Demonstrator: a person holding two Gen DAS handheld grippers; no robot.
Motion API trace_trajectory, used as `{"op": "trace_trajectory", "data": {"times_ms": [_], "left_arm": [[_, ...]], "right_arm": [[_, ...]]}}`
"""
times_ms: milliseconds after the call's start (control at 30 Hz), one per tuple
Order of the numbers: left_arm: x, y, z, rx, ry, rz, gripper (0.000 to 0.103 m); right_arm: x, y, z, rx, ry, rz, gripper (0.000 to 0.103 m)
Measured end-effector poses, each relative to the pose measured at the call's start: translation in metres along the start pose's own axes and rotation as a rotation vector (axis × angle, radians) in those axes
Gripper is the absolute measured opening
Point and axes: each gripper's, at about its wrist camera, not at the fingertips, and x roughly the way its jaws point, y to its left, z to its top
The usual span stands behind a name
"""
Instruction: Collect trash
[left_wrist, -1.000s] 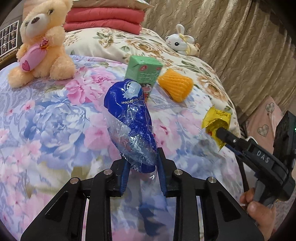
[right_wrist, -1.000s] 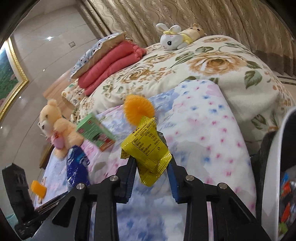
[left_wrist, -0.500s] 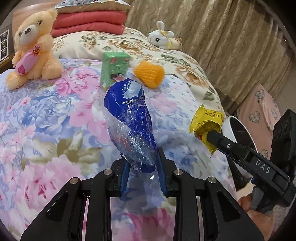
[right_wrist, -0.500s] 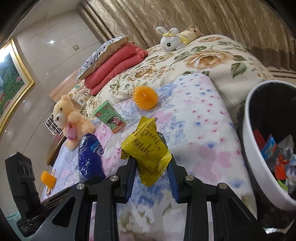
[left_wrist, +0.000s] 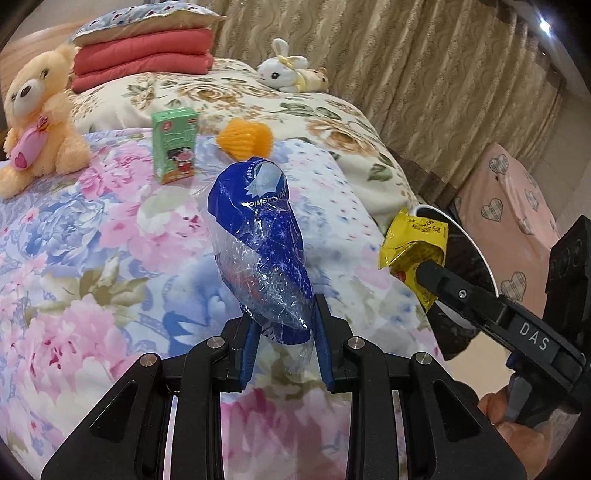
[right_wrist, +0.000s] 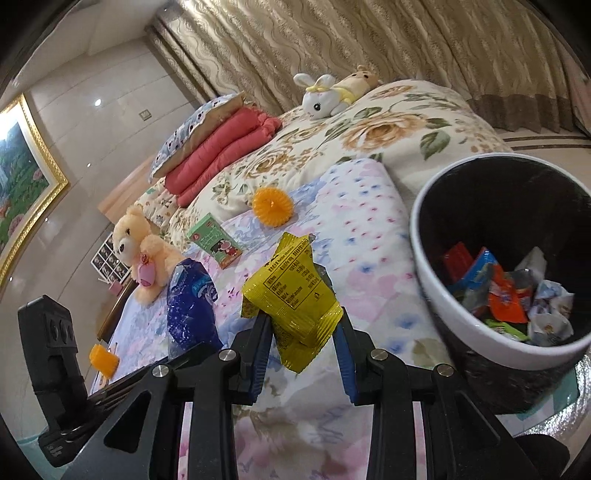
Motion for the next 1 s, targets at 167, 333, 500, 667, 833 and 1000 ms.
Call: {"op": "trace_trajectory", "data": {"times_ms": [167, 333, 500, 667, 833, 1000], "left_arm": [[0.000, -0.014, -0.004, 0.024, 0.009, -0.013, 0.026], [0.002, -0.032, -0.007, 0.061, 0.024, -0.029, 0.025], [0.007, -0.049, -0.009, 0.087, 0.041, -0.050, 0.026], [0.009, -0.067, -0.008, 0.117, 0.048, -0.070, 0.025], [0.014, -0.085, -0.007, 0.148, 0.056, -0.091, 0.025], [0.018, -0.098, -0.004, 0.169, 0.060, -0.106, 0.025]], "right_arm": [[-0.014, -0.011, -0.001, 0.012, -0.029, -0.018, 0.033], [-0.024, -0.021, -0.002, 0.038, -0.045, -0.030, 0.033], [-0.037, -0.032, 0.000, 0.055, -0.069, -0.049, 0.033], [-0.049, -0.043, 0.002, 0.066, -0.090, -0.072, 0.034], [-0.058, -0.054, 0.003, 0.076, -0.103, -0.095, 0.034], [-0.068, -0.062, 0.005, 0.083, -0.122, -0.111, 0.034]]}}
